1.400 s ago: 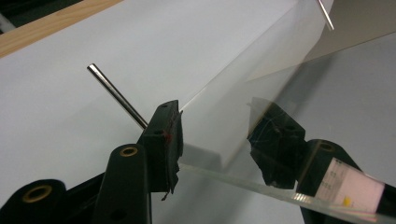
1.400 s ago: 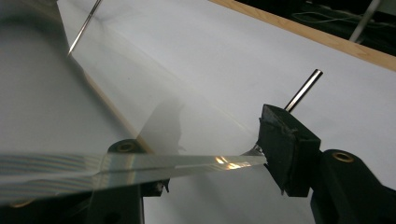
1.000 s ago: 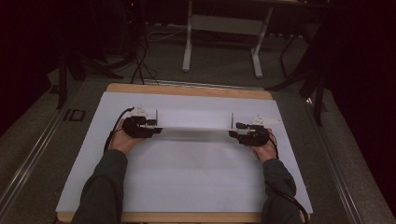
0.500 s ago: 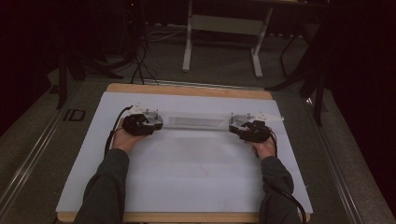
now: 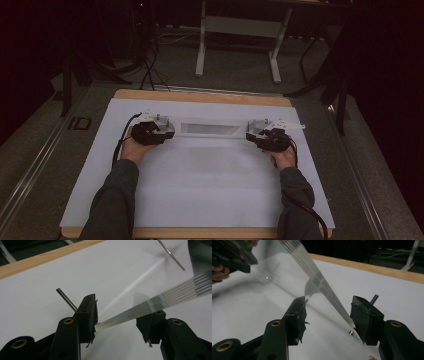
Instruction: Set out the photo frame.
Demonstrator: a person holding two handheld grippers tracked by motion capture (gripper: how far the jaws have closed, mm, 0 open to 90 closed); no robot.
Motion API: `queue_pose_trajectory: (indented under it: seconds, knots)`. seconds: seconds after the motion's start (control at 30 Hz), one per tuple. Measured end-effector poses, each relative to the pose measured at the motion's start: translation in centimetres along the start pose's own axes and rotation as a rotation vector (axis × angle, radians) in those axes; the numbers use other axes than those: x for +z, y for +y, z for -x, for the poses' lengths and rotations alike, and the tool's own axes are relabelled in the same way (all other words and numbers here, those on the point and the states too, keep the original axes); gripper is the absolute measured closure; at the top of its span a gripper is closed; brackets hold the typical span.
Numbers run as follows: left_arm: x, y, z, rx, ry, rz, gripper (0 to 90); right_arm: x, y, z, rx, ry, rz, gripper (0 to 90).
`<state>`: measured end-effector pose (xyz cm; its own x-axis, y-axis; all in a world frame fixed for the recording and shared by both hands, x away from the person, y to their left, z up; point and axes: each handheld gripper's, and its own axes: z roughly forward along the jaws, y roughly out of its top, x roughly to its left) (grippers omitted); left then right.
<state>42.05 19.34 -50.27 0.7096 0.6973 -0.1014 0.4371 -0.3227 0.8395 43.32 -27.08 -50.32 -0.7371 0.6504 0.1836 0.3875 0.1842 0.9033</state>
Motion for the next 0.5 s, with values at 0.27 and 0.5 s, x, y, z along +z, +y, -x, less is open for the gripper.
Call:
queue_pose_trajectory:
  seconds: [0.27,0.5]
  knots:
    - [-0.29,0.12,0.09,-0.012,-0.026,-0.016,53.0,-0.41,0.27,-0.32,0.004,-0.006,0.008,46.8]
    - [-0.67,0.09,0.2,-0.009,-0.048,-0.033,53.8,-0.76,0.14,-0.76,0.007,-0.002,0.005,47.1]
